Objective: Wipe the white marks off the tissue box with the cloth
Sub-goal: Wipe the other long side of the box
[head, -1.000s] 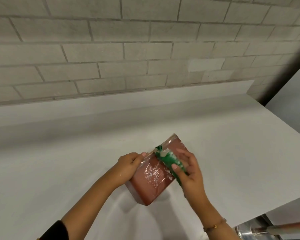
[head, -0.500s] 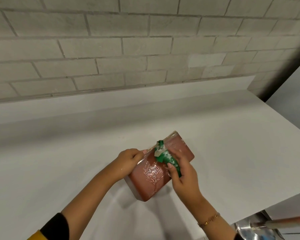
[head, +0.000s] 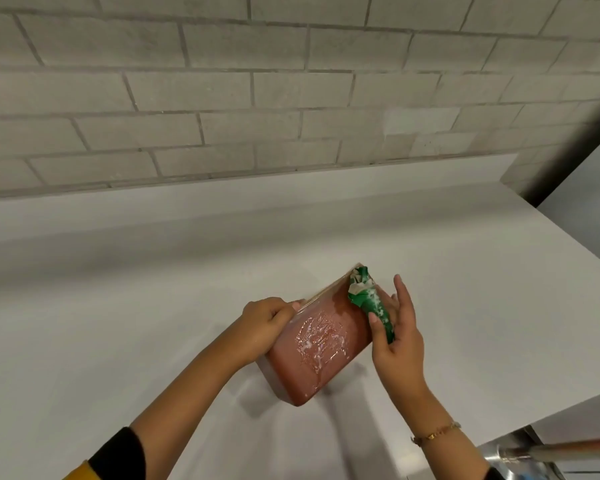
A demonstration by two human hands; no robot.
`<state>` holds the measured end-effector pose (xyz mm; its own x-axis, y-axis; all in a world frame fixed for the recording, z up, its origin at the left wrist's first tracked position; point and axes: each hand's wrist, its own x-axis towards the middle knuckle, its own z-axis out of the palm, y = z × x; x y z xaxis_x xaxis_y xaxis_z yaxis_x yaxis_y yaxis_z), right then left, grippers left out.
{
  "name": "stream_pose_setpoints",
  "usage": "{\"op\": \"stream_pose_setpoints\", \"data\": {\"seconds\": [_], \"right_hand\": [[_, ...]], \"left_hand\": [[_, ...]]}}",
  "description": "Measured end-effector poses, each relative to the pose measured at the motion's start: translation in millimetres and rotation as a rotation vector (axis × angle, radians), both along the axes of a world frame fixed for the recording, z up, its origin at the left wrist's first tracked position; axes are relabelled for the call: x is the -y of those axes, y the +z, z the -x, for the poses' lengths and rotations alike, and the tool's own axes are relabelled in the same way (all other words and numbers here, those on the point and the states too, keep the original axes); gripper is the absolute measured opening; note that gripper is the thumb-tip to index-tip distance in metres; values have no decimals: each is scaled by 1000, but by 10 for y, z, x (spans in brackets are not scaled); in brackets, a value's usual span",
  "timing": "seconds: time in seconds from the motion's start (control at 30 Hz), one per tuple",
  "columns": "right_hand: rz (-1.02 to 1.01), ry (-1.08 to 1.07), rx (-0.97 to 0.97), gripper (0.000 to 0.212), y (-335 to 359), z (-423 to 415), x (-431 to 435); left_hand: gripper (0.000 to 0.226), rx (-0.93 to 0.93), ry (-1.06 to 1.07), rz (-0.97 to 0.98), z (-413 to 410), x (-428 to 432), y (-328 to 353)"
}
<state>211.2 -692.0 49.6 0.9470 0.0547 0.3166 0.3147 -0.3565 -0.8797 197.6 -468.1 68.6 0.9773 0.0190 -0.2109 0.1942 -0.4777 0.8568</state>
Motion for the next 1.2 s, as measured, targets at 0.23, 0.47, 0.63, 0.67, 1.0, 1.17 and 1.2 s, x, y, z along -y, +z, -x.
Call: {"op": "stream_pose_setpoints", "data": {"seconds": [0.23, 0.47, 0.63, 0.67, 1.0, 1.17, 1.2], "right_hand": [[90, 209, 91, 66, -23, 353, -263], [-279, 47, -76, 62, 149, 104, 35], [4, -18, 33, 68, 30, 55, -22], [64, -2, 67, 67, -4, 86, -56], [-263, 73, -83, 53, 126, 199, -96], [-84, -53, -31, 60, 127, 42, -2], [-41, -53, -14, 61, 98, 38, -15]], "left_hand": [[40, 13, -2, -41, -1, -7, 29], [43, 28, -14, -57, 17, 5, 66], [40, 24, -13, -59, 45, 31, 52], [40, 23, -8, -57, 47, 36, 49], [40, 13, 11, -47, 44, 37, 45], [41, 10, 29, -30, 65, 62, 57], [41, 13, 27, -29, 76, 67, 61]]}}
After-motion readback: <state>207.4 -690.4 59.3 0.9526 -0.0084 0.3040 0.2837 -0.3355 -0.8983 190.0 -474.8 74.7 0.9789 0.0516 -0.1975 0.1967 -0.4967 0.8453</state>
